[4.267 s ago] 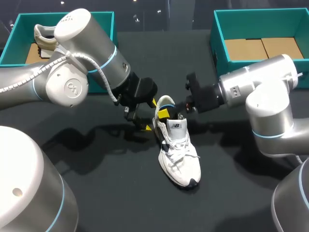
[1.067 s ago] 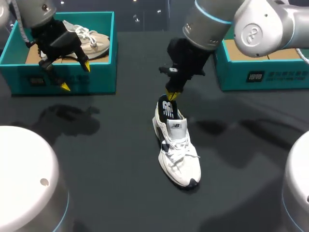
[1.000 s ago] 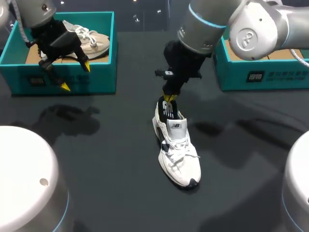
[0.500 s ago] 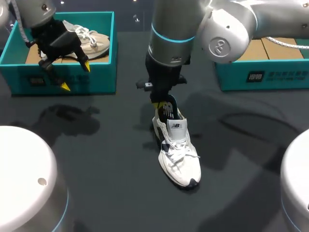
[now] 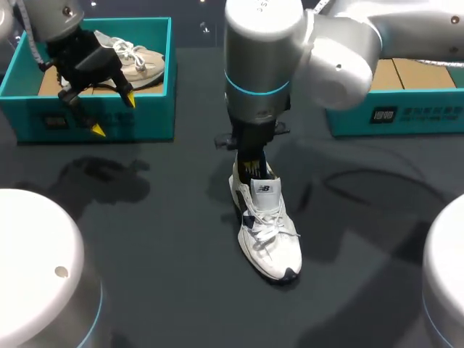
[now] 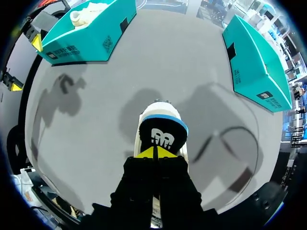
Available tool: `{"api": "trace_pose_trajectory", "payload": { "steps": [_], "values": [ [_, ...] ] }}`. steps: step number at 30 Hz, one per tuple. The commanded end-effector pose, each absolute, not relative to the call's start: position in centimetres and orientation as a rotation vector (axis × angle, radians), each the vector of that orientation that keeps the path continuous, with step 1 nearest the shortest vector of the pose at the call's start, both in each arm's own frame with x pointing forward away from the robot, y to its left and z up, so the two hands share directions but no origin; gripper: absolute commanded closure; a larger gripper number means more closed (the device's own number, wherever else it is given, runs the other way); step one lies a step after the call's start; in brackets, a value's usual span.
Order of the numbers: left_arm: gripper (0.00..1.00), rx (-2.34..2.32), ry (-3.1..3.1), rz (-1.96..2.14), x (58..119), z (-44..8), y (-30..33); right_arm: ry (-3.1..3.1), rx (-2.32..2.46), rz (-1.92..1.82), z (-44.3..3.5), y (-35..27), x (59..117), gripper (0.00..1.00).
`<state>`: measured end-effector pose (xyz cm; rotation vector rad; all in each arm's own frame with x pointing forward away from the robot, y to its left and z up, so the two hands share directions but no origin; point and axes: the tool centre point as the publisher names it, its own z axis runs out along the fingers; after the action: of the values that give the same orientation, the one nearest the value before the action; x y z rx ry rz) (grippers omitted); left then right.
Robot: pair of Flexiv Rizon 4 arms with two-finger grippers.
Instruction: Take the shoe out of the shoebox, open the shoe tongue, remove and reinsert the insole, then place the shoe into the shoebox
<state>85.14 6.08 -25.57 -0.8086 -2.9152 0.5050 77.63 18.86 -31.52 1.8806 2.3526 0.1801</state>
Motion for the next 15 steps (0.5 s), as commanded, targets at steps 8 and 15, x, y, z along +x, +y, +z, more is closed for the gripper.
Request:
{"api": "trace_pose_trajectory", "payload": {
  "steps": [8,15],
  "values": [
    [0.0,-0.809,-2.915,0.501,85.1,-25.5,6.1,2.359,1.885,0.208,-36.3,17.9,78.5,1.0],
    [0.0,-0.809,-2.915,0.501,85.1,-25.5,6.1,2.389,1.908,0.21,-38.7,17.5,79.1,1.0]
  ]
}}
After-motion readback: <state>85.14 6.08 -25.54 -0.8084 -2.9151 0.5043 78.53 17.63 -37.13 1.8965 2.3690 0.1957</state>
